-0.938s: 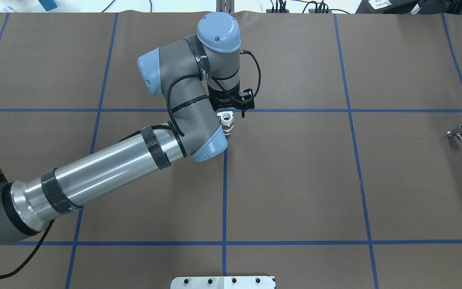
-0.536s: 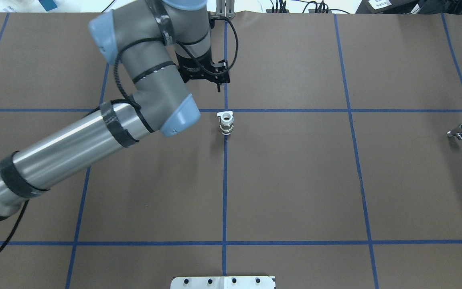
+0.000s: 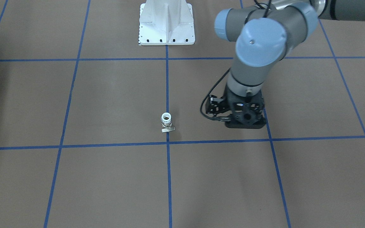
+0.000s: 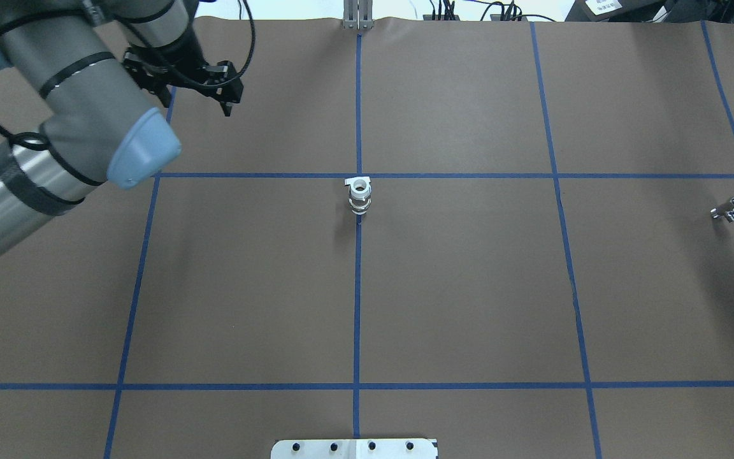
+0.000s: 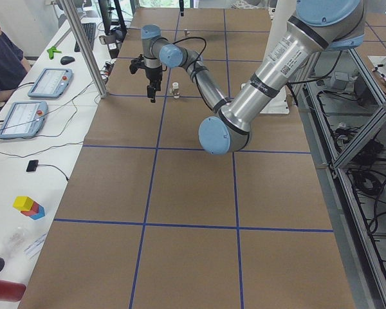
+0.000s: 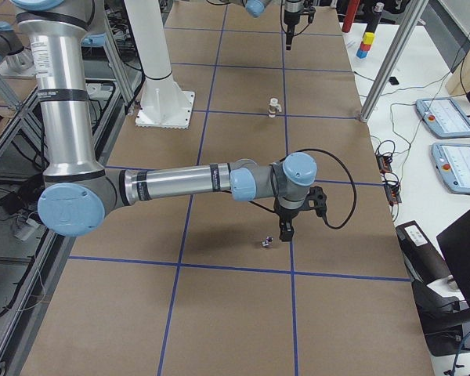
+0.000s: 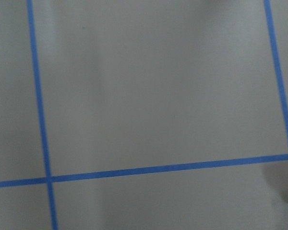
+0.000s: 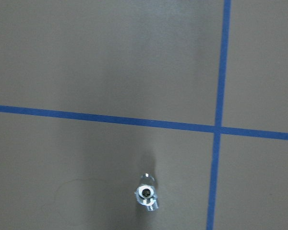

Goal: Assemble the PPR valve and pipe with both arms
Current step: 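Open the left gripper, release the upright valve, and withdraw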

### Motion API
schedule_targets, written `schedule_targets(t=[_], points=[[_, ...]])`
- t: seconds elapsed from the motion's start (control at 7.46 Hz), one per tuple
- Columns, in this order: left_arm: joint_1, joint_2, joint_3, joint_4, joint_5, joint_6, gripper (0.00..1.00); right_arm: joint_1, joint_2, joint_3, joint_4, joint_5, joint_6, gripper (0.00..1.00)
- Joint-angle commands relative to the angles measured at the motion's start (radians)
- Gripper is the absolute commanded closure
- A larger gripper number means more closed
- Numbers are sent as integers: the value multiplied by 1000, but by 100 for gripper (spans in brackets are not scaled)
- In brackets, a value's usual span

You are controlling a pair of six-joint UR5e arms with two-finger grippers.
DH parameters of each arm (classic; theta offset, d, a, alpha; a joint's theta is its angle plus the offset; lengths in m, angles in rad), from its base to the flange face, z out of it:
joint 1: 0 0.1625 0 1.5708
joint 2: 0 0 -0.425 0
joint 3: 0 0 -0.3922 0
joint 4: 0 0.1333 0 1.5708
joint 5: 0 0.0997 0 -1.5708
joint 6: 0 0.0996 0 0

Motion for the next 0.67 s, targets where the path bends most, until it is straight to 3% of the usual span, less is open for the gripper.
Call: schedule_targets(t=[0.0,0.27,0.54], points=[[-9,32,-23,4,-1,26,0,-59,7,-37,68,-3,1,0],[-3,36,-24,4,-2,23,0,-70,-27,-171,308,-21,-2,0],[-3,36,-24,4,-2,23,0,-103,-26,-230,377,-30,3,0]])
